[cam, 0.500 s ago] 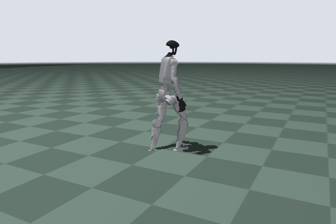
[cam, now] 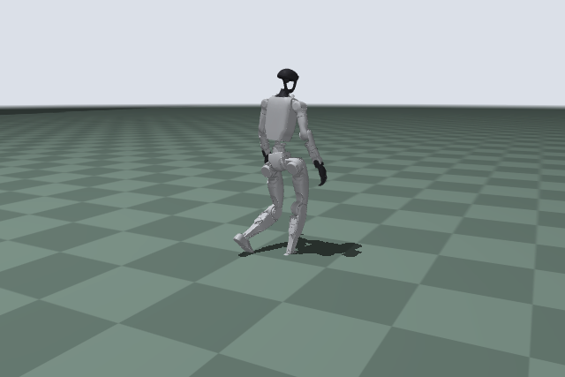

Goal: Walk

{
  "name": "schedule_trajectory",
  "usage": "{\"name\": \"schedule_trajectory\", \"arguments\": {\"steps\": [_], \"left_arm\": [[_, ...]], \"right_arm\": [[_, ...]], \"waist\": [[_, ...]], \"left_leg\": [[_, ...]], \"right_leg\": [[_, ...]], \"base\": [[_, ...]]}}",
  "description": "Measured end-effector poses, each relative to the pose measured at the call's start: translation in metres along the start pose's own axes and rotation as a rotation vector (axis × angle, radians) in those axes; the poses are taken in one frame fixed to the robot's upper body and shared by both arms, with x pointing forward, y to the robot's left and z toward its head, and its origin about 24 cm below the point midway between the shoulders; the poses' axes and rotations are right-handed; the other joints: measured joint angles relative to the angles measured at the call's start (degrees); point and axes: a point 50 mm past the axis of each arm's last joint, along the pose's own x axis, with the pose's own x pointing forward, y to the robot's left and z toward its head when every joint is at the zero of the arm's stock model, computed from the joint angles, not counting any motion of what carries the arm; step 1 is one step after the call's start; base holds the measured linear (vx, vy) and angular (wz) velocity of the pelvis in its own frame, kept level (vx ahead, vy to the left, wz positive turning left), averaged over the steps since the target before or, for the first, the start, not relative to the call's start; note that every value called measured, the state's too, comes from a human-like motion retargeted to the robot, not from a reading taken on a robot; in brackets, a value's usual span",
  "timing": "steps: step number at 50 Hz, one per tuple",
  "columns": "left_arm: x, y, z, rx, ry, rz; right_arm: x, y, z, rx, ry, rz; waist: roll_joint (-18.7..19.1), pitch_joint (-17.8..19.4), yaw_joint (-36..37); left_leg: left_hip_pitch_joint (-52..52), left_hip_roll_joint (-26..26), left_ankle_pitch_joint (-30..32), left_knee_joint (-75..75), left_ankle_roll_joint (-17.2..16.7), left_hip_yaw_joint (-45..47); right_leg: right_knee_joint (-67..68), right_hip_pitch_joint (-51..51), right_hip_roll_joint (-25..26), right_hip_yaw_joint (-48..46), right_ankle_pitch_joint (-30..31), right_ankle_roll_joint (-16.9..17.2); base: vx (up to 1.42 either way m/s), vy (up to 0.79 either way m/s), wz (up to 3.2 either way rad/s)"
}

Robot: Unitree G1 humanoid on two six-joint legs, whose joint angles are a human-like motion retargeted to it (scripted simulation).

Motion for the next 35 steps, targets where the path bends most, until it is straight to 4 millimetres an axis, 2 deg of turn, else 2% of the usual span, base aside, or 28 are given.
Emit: {"name": "schedule_trajectory", "arguments": {"steps": [2, 3, 6, 8, 10, 11, 13, 15, 18, 20, 27, 30, 35], "left_arm": [[0.003, -0.005, 0.016, 0.021, -0.05, -0.021], [0.005, -0.007, 0.027, 0.033, -0.079, -0.031], [0.006, -0.017, 0.036, 0.041, -0.113, -0.056], [0.008, -0.023, 0.045, 0.042, -0.135, -0.071], [0.008, -0.028, 0.041, 0.032, -0.122, -0.079], [0.008, -0.03, 0.04, 0.027, -0.114, -0.083], [0.007, -0.034, 0.029, 0.013, -0.077, -0.088], [0.006, -0.036, 0.018, 0.002, -0.031, -0.088], [0.0, -0.039, -0.011, -0.009, 0.069, -0.091], [-0.004, -0.036, -0.027, -0.015, 0.132, -0.084], [-0.023, -0.035, -0.08, -0.039, 0.32, -0.078], [-0.03, -0.03, -0.093, -0.054, 0.364, -0.066], [-0.033, -0.018, -0.098, -0.087, 0.377, -0.028]], "right_arm": [[-0.001, -0.005, -0.002, -0.002, 0.014, -0.003], [0.0, -0.009, -0.001, 0.003, 0.017, -0.006], [-0.002, -0.008, -0.009, 0.001, 0.053, 0.007], [-0.001, -0.012, -0.008, 0.012, 0.062, 0.009], [-0.001, -0.008, -0.01, 0.017, 0.072, 0.023], [0.0, -0.009, -0.007, 0.022, 0.068, 0.023], [0.001, -0.005, -0.004, 0.026, 0.061, 0.033], [0.003, -0.003, 0.004, 0.021, 0.037, 0.036], [0.006, 0.007, 0.015, -0.001, 0.0, 0.053], [0.009, 0.013, 0.03, -0.029, -0.045, 0.065], [0.011, 0.036, 0.071, -0.1, -0.196, 0.11], [0.01, 0.045, 0.087, -0.122, -0.255, 0.128], [0.008, 0.056, 0.1, -0.142, -0.312, 0.151]], "waist": [[-0.19, -0.36, 1.09], [-1.04, -1.09, 1.61], [-0.47, -1.22, 3.81], [-2.57, -2.03, 4.73], [-2.19, -1.94, 6.03], [-3.57, -2.31, 6.22], [-3.77, -2.34, 7.11], [-5.95, -2.94, 7.17], [-5.22, -2.89, 8.22], [-8.6, -4.1, 7.56], [-10.49, -5.6, 9.28], [-12.49, -6.53, 9.97], [-15.82, -7.72, 11.27]], "left_leg": [[-4.76, 3.57, -1.97, 3.73, 2.59, 3.09], [-7.96, 4.13, -2.79, 4.31, 4.16, 4.59], [-13.53, 8.23, -8.17, 5.36, 6.77, 7.96], [-17.66, 6.41, -10.14, 1.83, 8.33, 11.17], [-20.78, 7.16, -12.2, -1.16, 8.49, 12.61], [-22.04, 5.39, -12.36, -4.62, 8.82, 14.38], [-24.55, 5.11, -12.86, -9.3, 8.59, 15.9], [-26.04, 2.13, -11.58, -17.16, 8.51, 18.68], [-29.17, 3.09, -10.67, -22.47, 7.31, 18.98], [-28.31, -1.1, -6.99, -33.41, 7.39, 21.79], [-31.89, 0.69, -5.37, -37.0, 7.34, 21.5], [-31.89, 0.85, -4.53, -36.51, 8.22, 21.59], [-30.72, 1.16, -4.35, -32.42, 10.13, 21.65]], "right_leg": [[-2.41, 1.91, -0.79, -2.1, -0.56, -0.3], [-7.79, 4.14, -1.75, -2.8, 0.93, -0.18], [-8.57, 6.02, -1.54, -6.0, -0.42, -0.02], [-15.96, 9.44, -3.56, -7.43, 1.18, 0.66], [-17.28, 10.94, -3.07, -9.18, 1.12, 1.06], [-21.38, 12.8, -4.16, -9.78, 2.1, 1.37], [-24.17, 14.83, -3.98, -11.34, 2.64, 1.81], [-30.31, 17.56, -5.32, -12.78, 4.2, 2.28], [-31.82, 19.5, -3.65, -14.91, 4.47, 2.62], [-32.87, 18.99, -6.21, -16.37, 3.72, 2.93], [-33.42, 21.48, -4.57, -18.62, 2.32, 2.82], [-33.08, 22.63, -4.92, -18.79, 1.16, 2.63], [-27.4, 23.66, -6.79, -21.02, -1.93, 2.33]], "base": [[0.25, -0.15, 1.26], [0.25, -0.14, 1.27], [0.21, -0.14, 0.98], [0.24, -0.13, 1.05], [0.2, -0.11, 0.83], [0.21, -0.11, 0.79], [0.19, -0.09, 0.71], [0.19, -0.08, 0.69], [0.16, -0.04, 0.47], [0.22, -0.02, 0.6], [0.26, 0.04, 0.19], [0.37, 0.08, 0.03], [0.42, 0.11, -0.03]]}}
